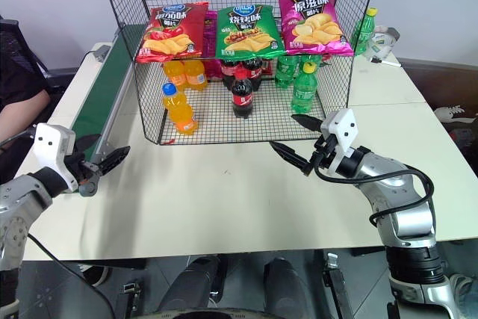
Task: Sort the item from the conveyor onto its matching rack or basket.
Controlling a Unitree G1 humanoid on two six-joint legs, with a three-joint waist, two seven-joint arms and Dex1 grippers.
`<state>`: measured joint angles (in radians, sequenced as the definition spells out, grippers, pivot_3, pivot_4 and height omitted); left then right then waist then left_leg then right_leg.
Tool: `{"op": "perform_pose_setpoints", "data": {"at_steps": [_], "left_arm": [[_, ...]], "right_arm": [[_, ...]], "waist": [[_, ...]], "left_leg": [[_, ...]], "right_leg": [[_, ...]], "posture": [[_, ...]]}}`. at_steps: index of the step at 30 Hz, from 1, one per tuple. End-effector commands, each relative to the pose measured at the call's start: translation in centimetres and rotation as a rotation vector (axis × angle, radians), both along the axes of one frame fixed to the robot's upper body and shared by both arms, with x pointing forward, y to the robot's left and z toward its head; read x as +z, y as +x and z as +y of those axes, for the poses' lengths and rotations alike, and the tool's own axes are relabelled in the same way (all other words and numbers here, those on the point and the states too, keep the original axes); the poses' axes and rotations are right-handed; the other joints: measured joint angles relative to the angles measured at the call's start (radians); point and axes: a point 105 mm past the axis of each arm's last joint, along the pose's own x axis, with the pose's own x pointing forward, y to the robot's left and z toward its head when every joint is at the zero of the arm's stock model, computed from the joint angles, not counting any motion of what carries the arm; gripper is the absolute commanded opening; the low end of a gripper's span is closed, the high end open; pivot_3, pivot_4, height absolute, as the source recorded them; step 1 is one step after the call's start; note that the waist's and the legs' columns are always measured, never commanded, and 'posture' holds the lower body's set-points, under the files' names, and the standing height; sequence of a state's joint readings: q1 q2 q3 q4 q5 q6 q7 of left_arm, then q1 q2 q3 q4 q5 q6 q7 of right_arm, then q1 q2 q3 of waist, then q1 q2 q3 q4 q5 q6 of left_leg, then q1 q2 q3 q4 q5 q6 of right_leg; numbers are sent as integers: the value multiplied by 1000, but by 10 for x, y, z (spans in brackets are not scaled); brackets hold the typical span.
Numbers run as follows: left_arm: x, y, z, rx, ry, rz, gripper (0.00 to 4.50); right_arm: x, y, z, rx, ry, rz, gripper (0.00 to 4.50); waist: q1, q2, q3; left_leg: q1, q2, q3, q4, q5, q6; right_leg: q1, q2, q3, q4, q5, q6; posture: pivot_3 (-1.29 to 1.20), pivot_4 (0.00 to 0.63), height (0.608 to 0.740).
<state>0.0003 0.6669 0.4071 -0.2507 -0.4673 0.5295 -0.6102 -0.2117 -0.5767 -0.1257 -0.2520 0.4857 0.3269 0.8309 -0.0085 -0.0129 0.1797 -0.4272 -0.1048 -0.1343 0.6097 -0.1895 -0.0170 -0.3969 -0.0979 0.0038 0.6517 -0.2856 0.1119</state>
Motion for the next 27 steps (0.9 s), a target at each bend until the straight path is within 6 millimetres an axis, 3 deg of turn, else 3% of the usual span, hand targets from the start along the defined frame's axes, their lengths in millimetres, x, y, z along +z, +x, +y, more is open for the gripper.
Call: {"op": "perform_pose_setpoints", "data": {"at_steps": [1,27], "left_arm": [[13,-3,0,1,9,-61,4459],[6,-5,6,52,9,-71,4459]], "right_arm": [[9,-3,-3,1,-3,-39,4500],[1,-1,-5,1,0,-41,4500]], "waist": [[0,0,0],[0,0,0]], "left_leg": [[0,0,0,0,0,0],[0,0,0,0,0,0]], "right_leg": [[0,0,0,0,0,0],[0,0,0,-1,0,0]], "posture": [[0,150,740],[0,150,740]]}}
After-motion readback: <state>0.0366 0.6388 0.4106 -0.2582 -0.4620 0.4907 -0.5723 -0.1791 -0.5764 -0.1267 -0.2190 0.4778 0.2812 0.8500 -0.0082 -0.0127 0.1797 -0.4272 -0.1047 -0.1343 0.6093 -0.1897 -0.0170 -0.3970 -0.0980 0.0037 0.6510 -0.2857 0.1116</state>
